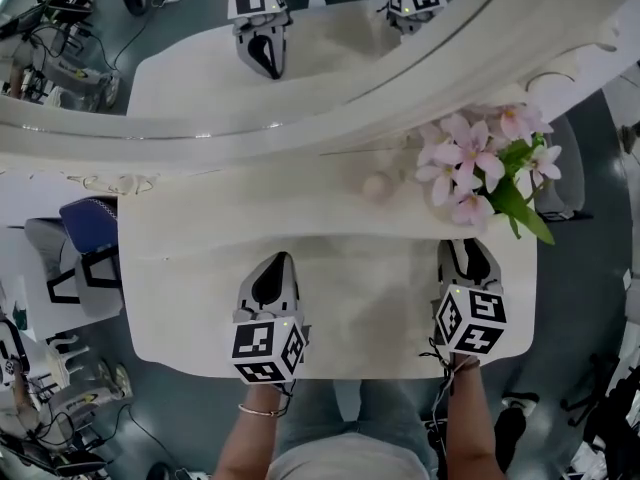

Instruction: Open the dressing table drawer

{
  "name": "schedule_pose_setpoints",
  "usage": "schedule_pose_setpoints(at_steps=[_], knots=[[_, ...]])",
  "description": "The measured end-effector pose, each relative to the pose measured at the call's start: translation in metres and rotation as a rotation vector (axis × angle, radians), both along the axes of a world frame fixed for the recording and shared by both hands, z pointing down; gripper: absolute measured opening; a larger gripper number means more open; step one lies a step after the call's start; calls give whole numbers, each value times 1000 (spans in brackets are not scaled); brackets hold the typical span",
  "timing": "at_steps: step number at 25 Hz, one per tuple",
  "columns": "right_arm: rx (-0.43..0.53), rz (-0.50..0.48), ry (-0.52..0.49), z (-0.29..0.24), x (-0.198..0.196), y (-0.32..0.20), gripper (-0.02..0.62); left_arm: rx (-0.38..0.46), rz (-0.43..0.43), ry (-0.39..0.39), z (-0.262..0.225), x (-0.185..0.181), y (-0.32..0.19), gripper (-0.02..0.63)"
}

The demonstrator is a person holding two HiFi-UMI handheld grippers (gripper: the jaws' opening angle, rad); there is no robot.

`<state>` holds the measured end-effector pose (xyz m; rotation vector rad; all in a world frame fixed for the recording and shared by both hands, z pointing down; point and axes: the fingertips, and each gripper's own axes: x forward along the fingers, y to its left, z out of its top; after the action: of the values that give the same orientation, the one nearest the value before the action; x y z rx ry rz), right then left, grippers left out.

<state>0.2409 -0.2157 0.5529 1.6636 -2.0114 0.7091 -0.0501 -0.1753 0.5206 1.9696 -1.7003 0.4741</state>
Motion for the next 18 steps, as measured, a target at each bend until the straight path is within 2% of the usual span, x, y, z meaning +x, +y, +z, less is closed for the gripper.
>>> schedule_pose_setpoints(at_steps=[18], knots=[[-12,5,30,2,0,-7,143,-1,-7,-6,1,1,-9,18]])
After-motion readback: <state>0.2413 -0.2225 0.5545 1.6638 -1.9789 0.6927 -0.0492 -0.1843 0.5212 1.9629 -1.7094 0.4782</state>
